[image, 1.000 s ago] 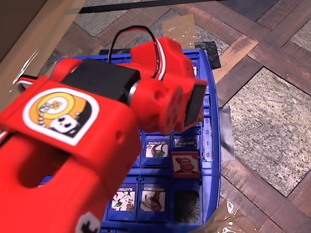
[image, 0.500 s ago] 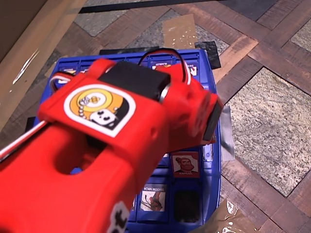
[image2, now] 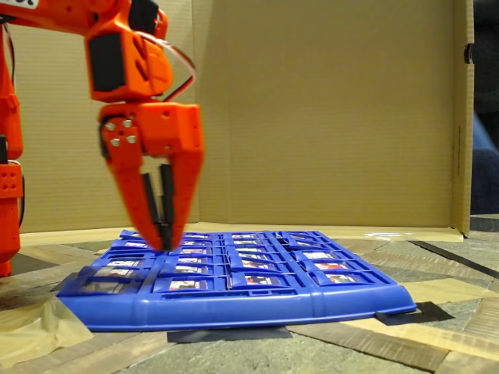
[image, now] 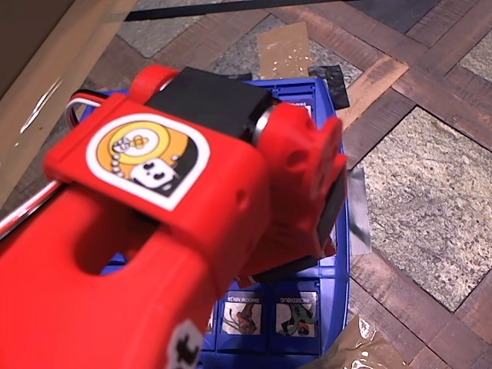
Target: Flip A5.
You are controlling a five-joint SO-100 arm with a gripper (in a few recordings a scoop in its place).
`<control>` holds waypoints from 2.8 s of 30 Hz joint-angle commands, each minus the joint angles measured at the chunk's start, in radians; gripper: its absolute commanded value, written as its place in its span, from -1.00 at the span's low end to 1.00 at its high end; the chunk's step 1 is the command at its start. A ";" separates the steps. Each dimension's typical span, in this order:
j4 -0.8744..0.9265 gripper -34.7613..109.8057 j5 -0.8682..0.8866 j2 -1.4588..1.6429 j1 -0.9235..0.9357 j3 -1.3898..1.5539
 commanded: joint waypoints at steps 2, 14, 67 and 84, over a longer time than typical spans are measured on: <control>0.058 -0.52 -0.018 0.063 0.031 -0.021; -0.549 -0.52 0.155 0.268 -0.017 0.235; -2.092 -0.52 0.647 1.336 -0.456 1.239; -1.675 -0.52 0.703 1.566 -0.483 1.241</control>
